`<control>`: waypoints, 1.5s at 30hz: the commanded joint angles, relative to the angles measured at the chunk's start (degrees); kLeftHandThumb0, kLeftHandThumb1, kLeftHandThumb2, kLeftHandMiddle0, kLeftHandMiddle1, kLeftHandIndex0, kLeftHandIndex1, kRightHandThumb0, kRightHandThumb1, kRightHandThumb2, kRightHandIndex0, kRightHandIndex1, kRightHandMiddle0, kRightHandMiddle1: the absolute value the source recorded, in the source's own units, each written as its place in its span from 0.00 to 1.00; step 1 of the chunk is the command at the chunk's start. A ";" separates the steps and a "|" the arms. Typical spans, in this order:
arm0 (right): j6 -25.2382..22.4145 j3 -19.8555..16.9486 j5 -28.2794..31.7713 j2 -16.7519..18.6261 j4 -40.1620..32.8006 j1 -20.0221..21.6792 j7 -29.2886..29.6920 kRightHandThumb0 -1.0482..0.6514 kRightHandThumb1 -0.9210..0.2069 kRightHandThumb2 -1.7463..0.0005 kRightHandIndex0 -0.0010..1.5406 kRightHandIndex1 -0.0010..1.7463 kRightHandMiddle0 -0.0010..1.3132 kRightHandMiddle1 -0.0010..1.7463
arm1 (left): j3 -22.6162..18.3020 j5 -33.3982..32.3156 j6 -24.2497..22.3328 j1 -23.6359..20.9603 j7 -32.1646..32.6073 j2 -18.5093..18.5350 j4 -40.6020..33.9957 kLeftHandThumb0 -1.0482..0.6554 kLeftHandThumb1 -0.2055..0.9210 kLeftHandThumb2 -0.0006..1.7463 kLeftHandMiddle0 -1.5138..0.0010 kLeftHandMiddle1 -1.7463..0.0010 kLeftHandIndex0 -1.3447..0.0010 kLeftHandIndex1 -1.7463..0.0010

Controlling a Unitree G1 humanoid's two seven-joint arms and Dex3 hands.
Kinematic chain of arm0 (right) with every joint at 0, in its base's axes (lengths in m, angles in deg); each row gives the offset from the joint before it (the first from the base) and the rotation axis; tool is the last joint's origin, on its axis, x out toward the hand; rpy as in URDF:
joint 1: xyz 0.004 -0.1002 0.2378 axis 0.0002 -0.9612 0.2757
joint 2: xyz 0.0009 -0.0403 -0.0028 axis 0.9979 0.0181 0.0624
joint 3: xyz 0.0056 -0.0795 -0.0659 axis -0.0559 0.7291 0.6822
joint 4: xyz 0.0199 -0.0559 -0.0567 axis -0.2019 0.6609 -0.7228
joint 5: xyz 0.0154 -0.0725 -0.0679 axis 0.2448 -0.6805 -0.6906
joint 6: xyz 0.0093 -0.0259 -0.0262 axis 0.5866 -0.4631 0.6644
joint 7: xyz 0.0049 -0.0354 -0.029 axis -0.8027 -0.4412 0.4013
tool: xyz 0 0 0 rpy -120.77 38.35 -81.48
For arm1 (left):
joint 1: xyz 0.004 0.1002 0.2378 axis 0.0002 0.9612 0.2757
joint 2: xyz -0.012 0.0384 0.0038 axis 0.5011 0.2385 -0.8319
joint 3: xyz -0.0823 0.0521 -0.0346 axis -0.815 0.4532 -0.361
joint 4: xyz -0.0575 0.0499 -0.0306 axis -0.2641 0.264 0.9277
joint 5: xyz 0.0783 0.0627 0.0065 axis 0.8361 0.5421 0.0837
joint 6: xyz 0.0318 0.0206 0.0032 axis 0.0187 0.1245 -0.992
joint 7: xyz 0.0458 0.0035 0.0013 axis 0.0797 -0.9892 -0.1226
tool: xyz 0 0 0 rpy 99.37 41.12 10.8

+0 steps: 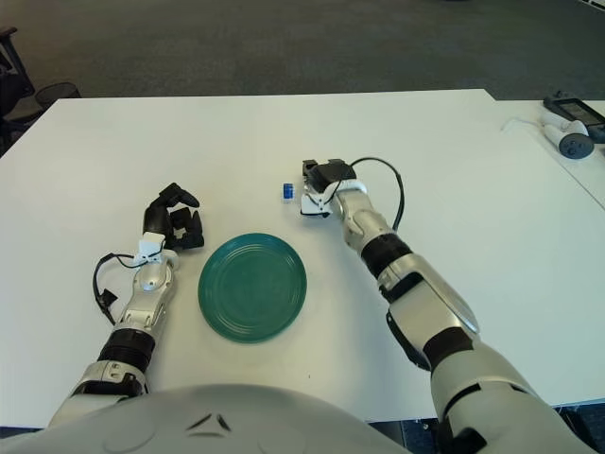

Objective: Put the bottle into the plate.

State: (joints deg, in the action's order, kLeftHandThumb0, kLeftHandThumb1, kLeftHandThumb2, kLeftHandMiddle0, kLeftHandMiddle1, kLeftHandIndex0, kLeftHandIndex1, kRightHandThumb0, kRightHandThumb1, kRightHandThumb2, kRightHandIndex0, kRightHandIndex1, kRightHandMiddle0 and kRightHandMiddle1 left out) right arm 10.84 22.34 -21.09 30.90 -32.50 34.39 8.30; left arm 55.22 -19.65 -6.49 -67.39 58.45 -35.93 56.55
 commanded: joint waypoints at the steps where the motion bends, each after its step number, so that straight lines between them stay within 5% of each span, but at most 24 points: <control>1: 4.08 0.47 1.94 1.75 4.53 -4.79 0.38 0.61 0.82 0.12 0.63 0.74 0.54 1.00 | -0.02 0.27 -2.44 1.65 -0.30 0.26 1.72 0.28 0.26 0.91 0.14 0.00 0.40 0.00; 13: 12.97 -1.25 3.00 1.45 6.53 -5.38 3.76 0.62 0.94 0.01 0.67 0.84 0.57 1.00 | 0.04 0.77 -1.37 1.32 0.31 0.41 2.66 0.28 0.27 0.91 0.14 0.00 0.41 0.00; 34: 14.37 -2.64 4.55 1.53 4.86 -7.10 0.38 0.62 0.89 0.00 0.60 0.96 0.53 1.00 | -0.04 0.24 -2.00 1.33 -0.38 0.33 2.38 0.28 0.26 0.92 0.14 0.00 0.40 0.00; 40: 14.18 -4.73 6.23 -0.22 -0.36 -6.81 -2.25 0.62 0.89 0.00 0.59 0.97 0.53 1.00 | -0.06 0.07 -2.44 1.41 -0.59 0.33 2.06 0.28 0.26 0.91 0.14 0.00 0.41 0.00; 45: 10.94 -9.06 9.32 -2.43 -13.27 -7.52 -6.98 0.62 0.88 0.00 0.58 0.98 0.52 1.00 | -0.28 -0.52 -2.60 1.49 -1.07 0.26 1.79 0.28 0.26 0.91 0.14 0.00 0.41 0.00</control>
State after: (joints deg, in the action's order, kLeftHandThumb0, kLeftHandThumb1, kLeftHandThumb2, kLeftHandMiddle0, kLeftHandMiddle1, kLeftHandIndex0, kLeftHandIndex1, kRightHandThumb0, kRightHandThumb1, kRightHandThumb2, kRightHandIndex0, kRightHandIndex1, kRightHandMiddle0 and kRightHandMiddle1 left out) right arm 23.98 14.80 -13.90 29.34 -40.23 29.99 5.26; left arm 55.16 -19.87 -6.12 -67.63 58.07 -35.93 56.70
